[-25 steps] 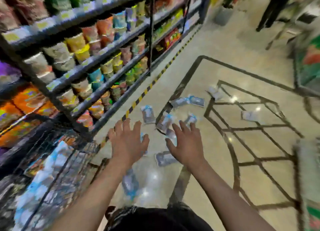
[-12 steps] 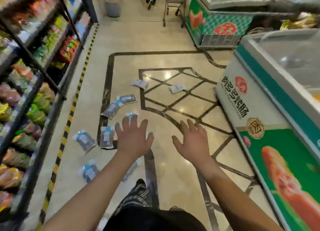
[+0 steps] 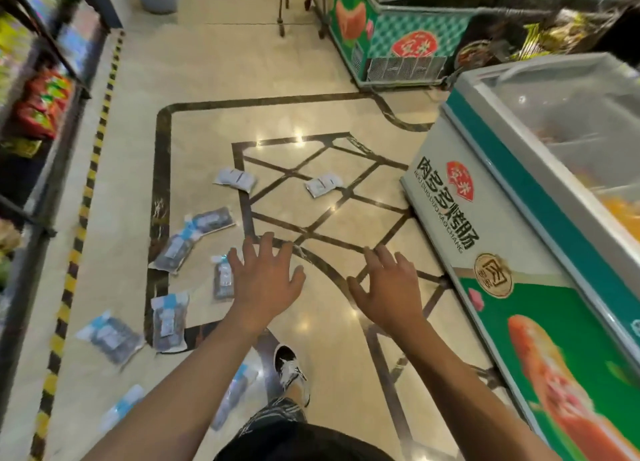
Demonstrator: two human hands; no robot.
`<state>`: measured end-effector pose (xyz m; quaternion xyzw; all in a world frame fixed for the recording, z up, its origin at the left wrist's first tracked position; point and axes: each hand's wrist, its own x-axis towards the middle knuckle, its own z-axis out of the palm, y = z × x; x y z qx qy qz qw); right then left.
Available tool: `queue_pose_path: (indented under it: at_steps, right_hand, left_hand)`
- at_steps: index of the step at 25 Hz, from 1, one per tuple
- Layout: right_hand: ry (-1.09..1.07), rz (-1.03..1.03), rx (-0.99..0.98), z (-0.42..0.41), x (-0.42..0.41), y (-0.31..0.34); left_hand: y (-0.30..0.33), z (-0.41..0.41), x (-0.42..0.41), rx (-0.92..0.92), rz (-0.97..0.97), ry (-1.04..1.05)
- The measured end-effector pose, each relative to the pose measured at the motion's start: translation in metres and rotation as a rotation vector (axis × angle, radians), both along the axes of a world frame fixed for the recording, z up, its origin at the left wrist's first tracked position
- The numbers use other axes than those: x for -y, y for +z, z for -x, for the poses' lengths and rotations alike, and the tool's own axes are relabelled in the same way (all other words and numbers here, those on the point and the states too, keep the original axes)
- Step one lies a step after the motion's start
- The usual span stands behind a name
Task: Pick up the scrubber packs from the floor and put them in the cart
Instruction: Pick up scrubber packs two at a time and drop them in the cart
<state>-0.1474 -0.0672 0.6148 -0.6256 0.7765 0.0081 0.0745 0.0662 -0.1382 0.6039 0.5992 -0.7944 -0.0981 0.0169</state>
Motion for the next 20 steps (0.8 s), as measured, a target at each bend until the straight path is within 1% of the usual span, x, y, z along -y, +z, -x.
queue_pose_path:
  at_steps: [3,6,10,13,15,18,20]
  right_hand:
    - [0.002,0.027,-0.026,0.008,0.085,0.017]
    - [0.03,0.017,-0.029,0.012,0.153,0.024]
    - [0.032,-0.012,-0.037,0.013,0.231,0.027]
    - [0.037,-0.021,-0.038,0.019,0.281,0.015]
    - [0.053,-0.012,-0.022,0.025,0.324,0.0]
    - [0.094,-0.044,-0.011,0.038,0.409,-0.022]
    - [0.117,-0.061,0.015,0.048,0.474,-0.039]
  left_hand:
    - [0.006,0.005,0.081,-0.016,-0.01,0.008]
    - [0.015,0.006,0.144,-0.037,0.009,0.009]
    - [0.021,0.01,0.217,0.017,0.026,0.027]
    - [0.009,0.012,0.266,-0.027,0.014,0.095]
    - [-0.001,0.015,0.307,-0.006,-0.014,0.12]
    - [-0.01,0.026,0.384,0.044,-0.043,0.154]
    - [-0.019,0.033,0.44,0.036,-0.069,0.196]
